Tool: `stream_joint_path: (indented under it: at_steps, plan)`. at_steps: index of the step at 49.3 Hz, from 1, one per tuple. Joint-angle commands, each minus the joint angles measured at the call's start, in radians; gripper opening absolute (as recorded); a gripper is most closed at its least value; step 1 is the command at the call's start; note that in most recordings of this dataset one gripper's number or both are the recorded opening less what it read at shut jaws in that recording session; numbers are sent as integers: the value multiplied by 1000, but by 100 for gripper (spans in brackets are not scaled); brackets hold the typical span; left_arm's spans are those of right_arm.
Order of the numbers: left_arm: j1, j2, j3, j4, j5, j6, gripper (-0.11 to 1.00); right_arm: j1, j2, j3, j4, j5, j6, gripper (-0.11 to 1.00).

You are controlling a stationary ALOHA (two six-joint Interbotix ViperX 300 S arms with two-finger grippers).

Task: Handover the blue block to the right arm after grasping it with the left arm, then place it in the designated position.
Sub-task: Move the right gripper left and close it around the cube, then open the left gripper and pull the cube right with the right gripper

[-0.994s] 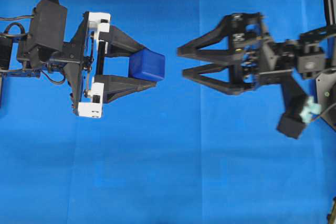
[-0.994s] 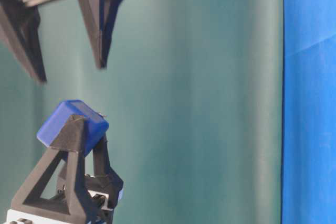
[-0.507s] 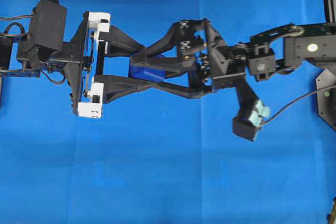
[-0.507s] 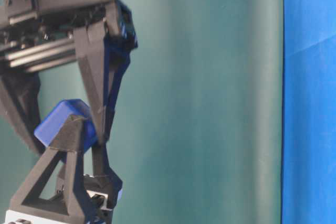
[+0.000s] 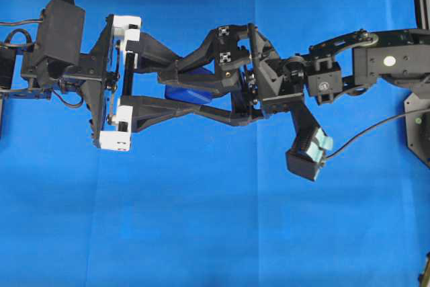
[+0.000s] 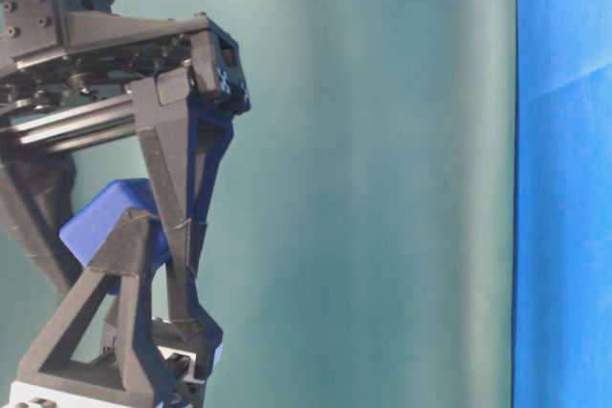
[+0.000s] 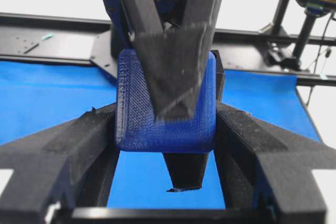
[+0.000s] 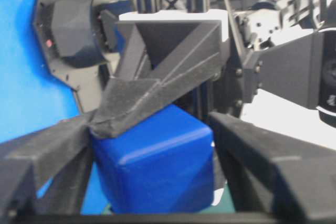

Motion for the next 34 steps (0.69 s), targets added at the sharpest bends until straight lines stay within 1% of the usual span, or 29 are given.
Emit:
stream_joint_path:
  at_steps: [1,4,5,6,14,26,34]
  plan:
    - [-3,-14,-11,-2,-8,2,46,-2,-25,-18,5,26,6,75]
    - [-3,-14,-11,-2,-8,2,46,-2,-31,-11,9,43,8,57]
    - [-3,-14,-11,0,-8,0,46,-2,-34,-11,9,48,6,53]
    - [-3,-14,-11,-2,-8,2,46,-2,-37,-11,9,49,8,51]
    - [-3,-14,-12,-2,-8,2,46,-2,-54,-9,18,54,14,52]
    - [-3,-12,-12,-2,-8,2,46,-2,-55,-11,21,55,69,52]
    - [-6,-9,-17,-2,-5,2,46,-2,-57,-9,20,63,80,52]
